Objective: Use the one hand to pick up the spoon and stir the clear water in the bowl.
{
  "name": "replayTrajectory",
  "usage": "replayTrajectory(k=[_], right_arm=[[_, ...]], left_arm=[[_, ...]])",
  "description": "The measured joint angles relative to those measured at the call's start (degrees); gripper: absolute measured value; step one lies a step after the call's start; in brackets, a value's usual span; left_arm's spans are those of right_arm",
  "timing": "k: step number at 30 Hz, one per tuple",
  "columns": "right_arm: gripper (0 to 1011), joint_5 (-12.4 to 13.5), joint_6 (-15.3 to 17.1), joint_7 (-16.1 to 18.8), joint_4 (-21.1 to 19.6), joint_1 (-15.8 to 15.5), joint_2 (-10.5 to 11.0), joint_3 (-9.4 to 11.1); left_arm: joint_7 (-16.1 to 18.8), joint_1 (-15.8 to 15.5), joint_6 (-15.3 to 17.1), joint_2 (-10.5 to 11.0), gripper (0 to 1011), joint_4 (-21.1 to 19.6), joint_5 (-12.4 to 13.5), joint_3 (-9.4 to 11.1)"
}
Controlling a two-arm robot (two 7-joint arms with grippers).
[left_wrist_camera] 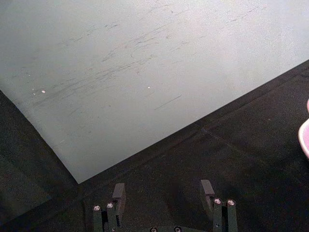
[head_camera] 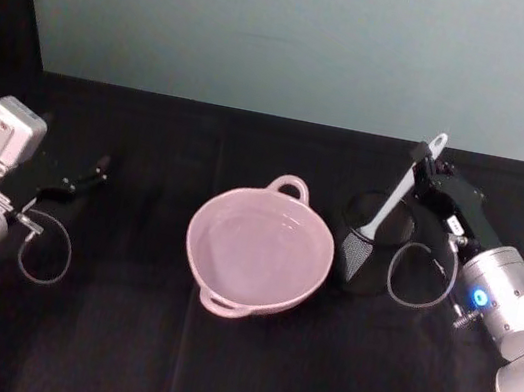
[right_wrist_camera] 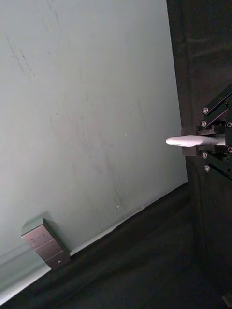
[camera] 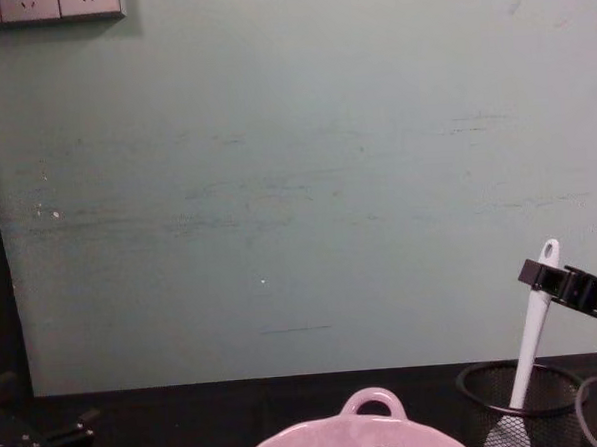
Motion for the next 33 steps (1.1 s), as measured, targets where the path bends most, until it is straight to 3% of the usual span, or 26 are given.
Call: replayTrajectory(k=[18,33], right_arm=[[129,0.3,-0.1,-1.0,0.4,0.1,0.3,-0.8],[620,1.1,0.8,-2.5,-1.8,-1.3,1.2,0.7]], left_arm=[[0.0,0.0,0.0,0.0,1011,0.0,0.0,0.0],[0.0,0.0,0.0,0.0,1011,0.0,0.0,0.0]])
